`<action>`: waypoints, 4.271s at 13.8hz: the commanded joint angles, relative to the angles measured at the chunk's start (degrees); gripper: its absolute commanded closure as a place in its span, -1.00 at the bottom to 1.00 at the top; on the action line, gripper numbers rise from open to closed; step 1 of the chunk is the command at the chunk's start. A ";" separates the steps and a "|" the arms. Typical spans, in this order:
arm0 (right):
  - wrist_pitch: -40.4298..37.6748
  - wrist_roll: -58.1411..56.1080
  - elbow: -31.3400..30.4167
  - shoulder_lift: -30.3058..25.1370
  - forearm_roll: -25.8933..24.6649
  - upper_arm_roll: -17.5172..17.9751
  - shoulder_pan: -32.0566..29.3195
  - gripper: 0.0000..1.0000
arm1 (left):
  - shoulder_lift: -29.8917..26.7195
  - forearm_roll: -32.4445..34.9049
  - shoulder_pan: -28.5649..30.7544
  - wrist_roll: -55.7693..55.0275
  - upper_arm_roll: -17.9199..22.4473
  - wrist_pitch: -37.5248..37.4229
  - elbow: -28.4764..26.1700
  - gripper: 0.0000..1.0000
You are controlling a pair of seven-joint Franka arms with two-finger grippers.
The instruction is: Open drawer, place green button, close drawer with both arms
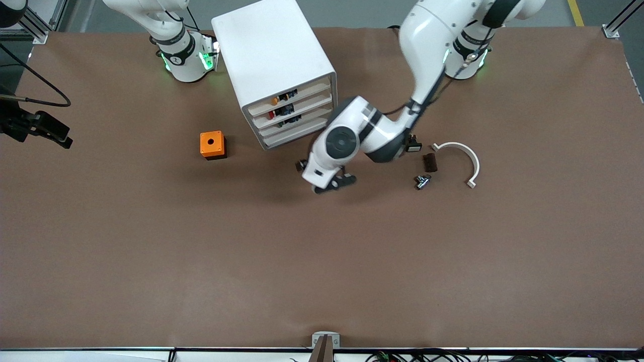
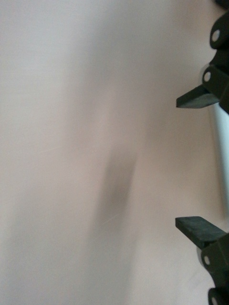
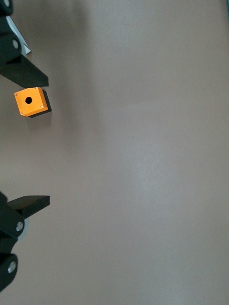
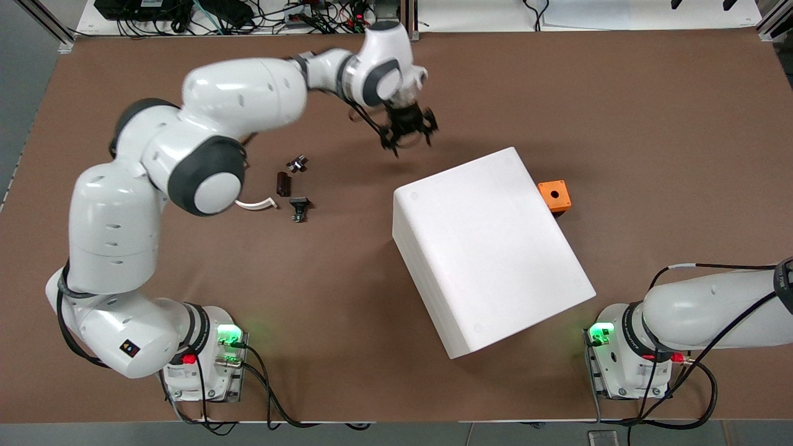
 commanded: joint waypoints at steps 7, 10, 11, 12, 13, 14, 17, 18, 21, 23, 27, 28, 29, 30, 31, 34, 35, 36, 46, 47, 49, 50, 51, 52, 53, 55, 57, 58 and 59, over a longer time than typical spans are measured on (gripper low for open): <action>-0.04 -0.61 -0.25 -0.80 -0.84 1.66 -1.44 -1.00 | -15.41 13.94 19.51 14.05 -0.56 -5.19 -1.11 -0.99; -0.13 -0.35 -0.25 -0.80 -0.84 1.66 -1.35 -1.00 | -18.58 13.94 22.86 18.03 -0.47 -8.35 -1.02 -0.99; -0.13 -0.26 -0.25 -0.80 -0.84 1.66 -1.35 -1.00 | -19.89 14.03 23.56 18.03 -0.39 -9.93 -0.76 -0.99; -0.04 -0.26 -0.25 -0.80 -0.93 1.66 -1.35 -1.00 | -20.95 14.12 24.70 18.38 -0.47 -11.68 -0.41 -0.99; -0.04 -0.26 -0.25 -0.80 -0.93 1.66 -1.35 -1.00 | -21.74 14.20 25.32 19.69 -0.47 -12.92 -0.23 -0.99; -0.04 -0.26 -0.25 -0.80 -0.93 1.66 -1.35 -1.00 | -22.62 14.03 25.76 21.62 -0.47 -14.58 -0.31 -0.99; -0.13 -0.18 -0.25 -0.80 -0.84 1.66 -1.35 -1.00 | -23.42 14.12 26.56 22.86 -0.47 -16.97 -0.23 -0.99; -0.13 -0.26 -0.25 -0.80 -0.84 1.66 -1.35 -1.00 | -23.94 14.12 26.65 23.21 -0.47 -17.32 -0.14 -0.99; -0.04 -0.26 -0.33 -0.80 -0.84 1.66 -1.35 -1.00 | -26.23 14.12 28.58 25.75 -0.47 -19.34 -0.05 -0.99; -0.04 -0.26 -0.25 -0.80 -0.84 1.66 -1.35 -1.00 | -27.46 14.12 29.46 29.09 -0.47 -20.75 -0.05 -0.99; 0.05 -0.26 -0.25 -0.80 -0.84 1.66 -1.44 -1.00 | -30.01 14.12 30.95 32.36 -0.47 -25.05 -0.05 -0.99; 0.05 -0.26 -0.33 -0.80 -0.84 1.66 -1.52 -1.00 | -30.27 14.12 31.13 32.53 -0.56 -25.32 -0.05 -0.99; 0.05 -0.26 -0.25 -0.80 -0.84 1.66 -1.52 -1.00 | -30.89 14.12 31.22 32.53 -0.56 -25.32 -0.05 -0.99; 0.05 -0.26 -0.25 -0.80 -0.84 1.66 -1.52 -1.00 | -31.24 13.94 31.22 32.62 -0.56 -25.59 -0.05 -0.99; 0.05 -0.26 -0.25 -0.80 -0.84 1.57 -1.44 -1.00 | -32.29 13.94 31.39 32.62 -0.56 -26.02 -0.05 -0.99; 0.05 -0.26 -0.25 -0.80 -0.93 1.57 -1.44 -1.00 | -34.84 13.85 31.57 33.50 -0.47 -29.27 -0.14 -0.99; 0.05 -0.26 -0.25 -0.80 -0.93 1.57 -1.44 -1.00 | -35.11 13.85 31.83 33.94 -0.47 -29.80 -0.14 -0.99; 0.05 -0.26 -0.25 -0.80 -0.93 1.57 -1.52 -1.00 | -35.81 13.42 33.31 35.33 -0.56 -29.89 -0.14 -0.99; -0.13 -0.26 -0.25 -0.80 -0.93 1.57 -1.44 -1.00 | -44.41 12.97 34.82 41.85 0.05 -32.27 -8.83 -0.99; -0.13 -0.26 -0.25 -0.80 -0.93 1.57 -1.44 -1.00 | -44.78 12.97 34.91 41.94 0.05 -32.44 -9.10 -0.99; -0.13 -0.26 -0.25 -0.80 -0.93 1.57 -1.44 -1.00 | -44.08 12.80 34.91 43.16 0.05 -32.79 -8.40 -0.99; -0.13 -0.26 -0.25 -0.80 -0.93 1.57 -1.44 -1.00 | -43.73 12.80 34.82 44.04 -0.03 -32.80 -8.23 -0.99; -0.22 -0.26 -0.25 -0.80 -0.93 1.57 -1.44 -1.00 | -43.29 12.71 34.73 45.27 -0.03 -32.80 -8.31 -0.99; -0.22 -0.26 -0.25 -0.80 -0.93 1.57 -1.44 -1.00 | -43.02 12.71 34.65 46.06 -0.03 -32.80 -8.23 -0.99; -0.30 -0.26 -0.25 -0.80 -0.93 1.57 -1.44 -1.00 | -43.02 12.71 34.82 46.16 -0.03 -32.80 -8.22 -0.99; -0.30 -0.26 -0.25 -0.80 -0.93 1.57 -1.44 -1.00 | -43.02 11.58 34.82 46.16 -0.04 -32.88 -7.70 -0.99; -0.30 -0.26 -0.25 -0.80 -0.93 1.57 -1.44 -1.00 | -43.02 10.78 34.82 46.16 -0.03 -33.32 -7.61 -0.99; -0.39 -0.26 -0.25 -0.80 -0.93 1.57 -1.44 -1.00 | -43.02 10.78 34.91 46.16 -0.03 -33.67 -7.61 -0.99; -0.48 -0.18 -0.25 -0.80 -0.93 1.57 -1.44 -1.00 | -43.02 10.78 34.82 46.07 -0.03 -33.85 -7.35 -0.99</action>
